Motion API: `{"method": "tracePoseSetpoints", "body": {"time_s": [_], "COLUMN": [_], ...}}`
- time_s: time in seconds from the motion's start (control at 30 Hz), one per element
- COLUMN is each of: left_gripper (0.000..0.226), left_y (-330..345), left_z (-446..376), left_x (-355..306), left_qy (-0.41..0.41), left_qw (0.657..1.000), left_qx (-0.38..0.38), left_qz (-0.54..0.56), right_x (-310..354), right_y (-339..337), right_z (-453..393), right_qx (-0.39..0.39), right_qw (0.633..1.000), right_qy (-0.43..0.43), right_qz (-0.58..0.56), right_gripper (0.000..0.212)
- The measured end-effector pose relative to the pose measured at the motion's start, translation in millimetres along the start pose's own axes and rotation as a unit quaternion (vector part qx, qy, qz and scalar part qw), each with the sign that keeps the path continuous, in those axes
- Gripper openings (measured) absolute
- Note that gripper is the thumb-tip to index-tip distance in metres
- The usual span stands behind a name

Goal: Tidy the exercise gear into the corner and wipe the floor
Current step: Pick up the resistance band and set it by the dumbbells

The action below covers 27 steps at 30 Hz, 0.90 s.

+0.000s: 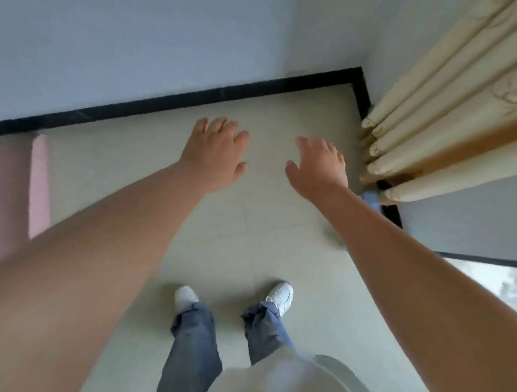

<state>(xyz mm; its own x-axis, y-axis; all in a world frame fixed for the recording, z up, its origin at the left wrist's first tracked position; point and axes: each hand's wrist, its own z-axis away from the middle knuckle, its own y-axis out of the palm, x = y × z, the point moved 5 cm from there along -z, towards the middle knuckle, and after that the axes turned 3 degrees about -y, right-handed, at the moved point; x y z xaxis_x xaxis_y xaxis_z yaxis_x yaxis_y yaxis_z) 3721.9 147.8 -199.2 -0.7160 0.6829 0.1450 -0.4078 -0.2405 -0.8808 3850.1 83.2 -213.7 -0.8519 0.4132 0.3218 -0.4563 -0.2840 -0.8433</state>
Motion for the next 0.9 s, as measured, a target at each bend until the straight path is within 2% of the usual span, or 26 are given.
{"method": "tracePoseSetpoints", "body": {"time_s": [0.23,0.47,0.53,0.63,0.7,0.9], "left_gripper": [0.052,0.047,0.047,0.047,0.047,0.048], "left_y": [56.9,155.2,179.8,228.0,248.6,302.9], "left_z": [179.2,412.9,485.5,579.6,636.7,772.0], "left_x": [163.6,285.0,313.5,346.9,369.7,435.3], "left_qy": [-0.197,-0.348,-0.395,-0.436,-0.479,-0.593], "left_qw": [0.978,0.931,0.913,0.882,0.857,0.778], "left_qx": [-0.01,0.01,-0.001,0.041,0.043,0.034], "left_qz": [0.074,0.112,0.106,0.174,0.184,0.205], "right_x": [234.9,457.6,514.7,595.5,646.8,787.4], "right_y": [42.0,145.5,178.1,220.4,245.5,313.3], "right_z": [43.5,170.0,212.3,274.1,312.3,404.8], "right_qx": [0.033,0.074,0.085,0.1,0.105,0.113], "right_qw": [0.971,0.916,0.897,0.864,0.836,0.755], "right_qy": [-0.21,-0.357,-0.393,-0.45,-0.494,-0.598], "right_qz": [0.105,0.167,0.182,0.202,0.217,0.246], "right_gripper": [0.049,0.052,0.051,0.049,0.048,0.051]}}
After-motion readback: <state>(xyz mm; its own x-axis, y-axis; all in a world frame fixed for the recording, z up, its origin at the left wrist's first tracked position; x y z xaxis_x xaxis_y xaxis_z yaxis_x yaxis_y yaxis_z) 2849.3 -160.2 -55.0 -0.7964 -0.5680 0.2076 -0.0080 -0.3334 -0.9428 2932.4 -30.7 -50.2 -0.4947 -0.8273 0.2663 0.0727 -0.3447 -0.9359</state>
